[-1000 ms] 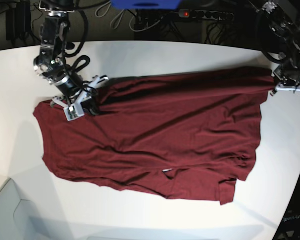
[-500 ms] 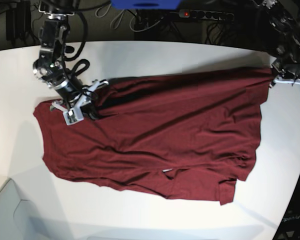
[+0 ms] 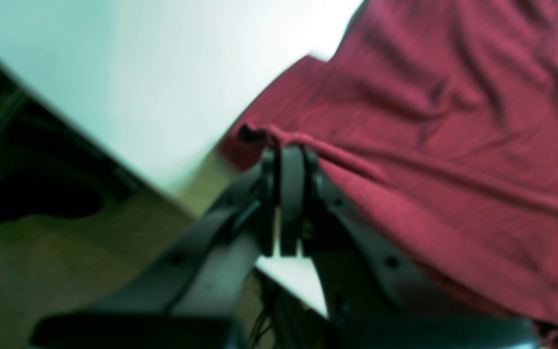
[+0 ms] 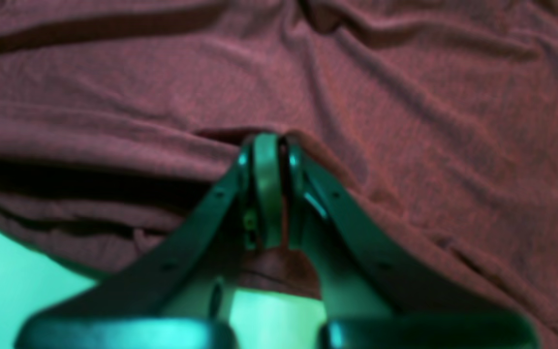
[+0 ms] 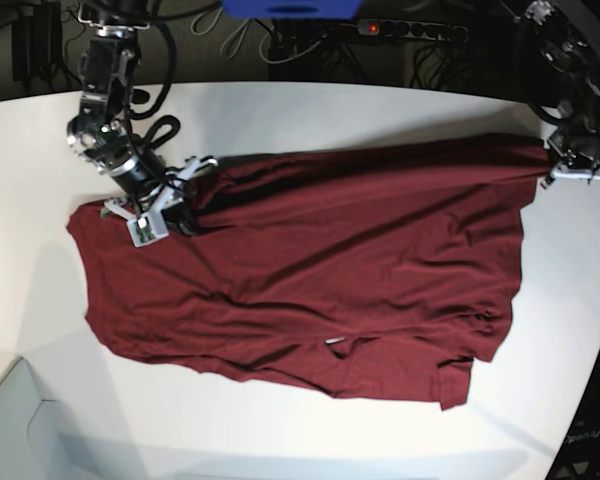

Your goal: Layout the t-shirt on the table in an organized manner, then fold the t-shirt properly

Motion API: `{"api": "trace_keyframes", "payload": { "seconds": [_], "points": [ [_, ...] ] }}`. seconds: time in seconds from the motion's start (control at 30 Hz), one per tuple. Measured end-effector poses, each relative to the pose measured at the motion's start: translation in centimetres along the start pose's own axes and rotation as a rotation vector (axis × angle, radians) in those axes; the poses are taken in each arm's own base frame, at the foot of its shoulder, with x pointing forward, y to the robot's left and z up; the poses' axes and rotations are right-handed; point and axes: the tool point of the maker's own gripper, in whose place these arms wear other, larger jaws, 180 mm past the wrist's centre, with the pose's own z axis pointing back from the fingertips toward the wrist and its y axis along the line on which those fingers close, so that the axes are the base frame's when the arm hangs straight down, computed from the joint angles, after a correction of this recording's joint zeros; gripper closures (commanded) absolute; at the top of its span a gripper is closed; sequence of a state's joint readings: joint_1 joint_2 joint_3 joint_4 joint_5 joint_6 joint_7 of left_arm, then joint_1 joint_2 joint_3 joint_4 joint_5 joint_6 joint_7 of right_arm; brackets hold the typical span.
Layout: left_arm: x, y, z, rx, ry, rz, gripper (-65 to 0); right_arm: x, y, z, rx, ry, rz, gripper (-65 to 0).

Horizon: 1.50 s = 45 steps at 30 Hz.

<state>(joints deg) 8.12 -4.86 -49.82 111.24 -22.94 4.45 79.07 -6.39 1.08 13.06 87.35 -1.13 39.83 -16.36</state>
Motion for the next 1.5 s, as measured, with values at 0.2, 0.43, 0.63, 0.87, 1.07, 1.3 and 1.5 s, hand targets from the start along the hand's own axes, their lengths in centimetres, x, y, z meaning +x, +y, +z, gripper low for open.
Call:
{"api": "trace_keyframes", "payload": {
  "seconds": [0.2,0.43,0.63,0.87,1.07,1.3,1.5],
  "points": [
    [-0.6,-0.2,-1.9,-0.013,0.055,0.042,0.0,-0.1,0.0,0.0,0.0,0.001,-0.001,0.0],
    [-0.9,0.6,-4.0,-0.003,0.052,0.083,0.0,-0.1,0.1,0.1,0.001,0.002,-0.002,0.0],
    [-1.0,1.9,-6.7,0.019,0.06,0.131,0.0,-0.2,0.1,0.0,0.001,0.002,-0.002,0.0],
    [-0.7,1.3,-8.2,0.012,0.062,0.128,-0.1,-0.2,0.0,0.1,0.0,0.003,-0.002,0.0],
    [-0.2,-1.2,-8.6,-0.037,0.06,0.098,-1.0,-0.1,0.1,0.0,0.001,0.002,-0.002,0.0],
    [-0.3,-0.9,-8.6,-0.027,0.062,0.094,-21.7,-0.2,0.0,0.1,0.001,0.003,-0.002,0.0],
    [-1.4,0.4,-8.1,-0.006,0.081,0.089,-32.8,-0.1,0.0,0.0,0.0,0.002,-0.001,0.0]
  ]
}}
